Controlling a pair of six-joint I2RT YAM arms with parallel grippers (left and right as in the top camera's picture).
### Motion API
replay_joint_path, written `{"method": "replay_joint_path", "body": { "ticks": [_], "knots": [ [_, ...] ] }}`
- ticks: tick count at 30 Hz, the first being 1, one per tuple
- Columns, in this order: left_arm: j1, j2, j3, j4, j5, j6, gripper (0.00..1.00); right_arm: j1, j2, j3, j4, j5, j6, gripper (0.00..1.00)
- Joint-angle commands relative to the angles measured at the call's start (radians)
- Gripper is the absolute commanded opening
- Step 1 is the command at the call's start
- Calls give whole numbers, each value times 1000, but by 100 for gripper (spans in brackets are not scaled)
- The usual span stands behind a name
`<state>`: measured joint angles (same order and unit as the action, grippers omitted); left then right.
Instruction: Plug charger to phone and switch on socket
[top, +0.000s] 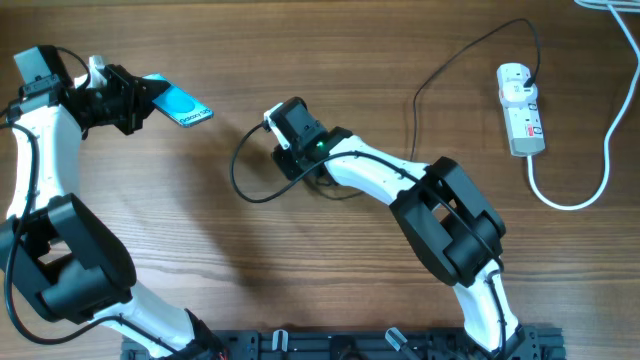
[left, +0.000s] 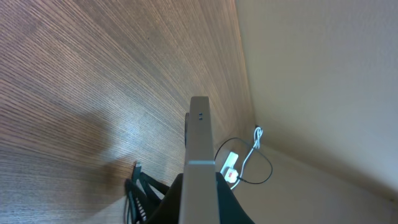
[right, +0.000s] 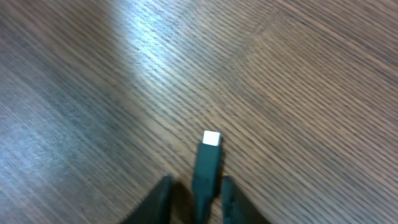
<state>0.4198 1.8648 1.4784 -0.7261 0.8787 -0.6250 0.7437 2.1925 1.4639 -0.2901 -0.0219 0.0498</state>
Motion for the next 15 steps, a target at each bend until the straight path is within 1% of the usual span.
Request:
{"method": "replay_joint_path", "body": {
  "ticks": [1,2,5,8,9,10,12,13,15],
  "knots": [
    [2,-27,5,3,14,12,4,5,56,-13,10,-24,-2,28],
    [2,-27,5,2,14,12,4,5,56,-13,21,-24,-10,17],
    [2,-27,5,3,14,12,4,4,47,-11,5,-61,-6,6],
    [2,-27,5,3,14,13,4,-14,-1,-11,-32,-66,3,6],
    [2,-27,5,3,15,13,4,-23,-25,-11,-50,-74,2,4],
    [2,-27,5,4,22,19,4,-34,-59,-11,-72,-110,2,4],
    [2,-27,5,8,25,22,4,-69,-155,-11,-124,-274,5,4],
    [2,-27,5,30,78,66,4,-95,-206,-11,-164,-343,14,4],
    [2,-27,5,92,238,150,4,-145,-304,-11,-258,-483,38,4]
  ]
}}
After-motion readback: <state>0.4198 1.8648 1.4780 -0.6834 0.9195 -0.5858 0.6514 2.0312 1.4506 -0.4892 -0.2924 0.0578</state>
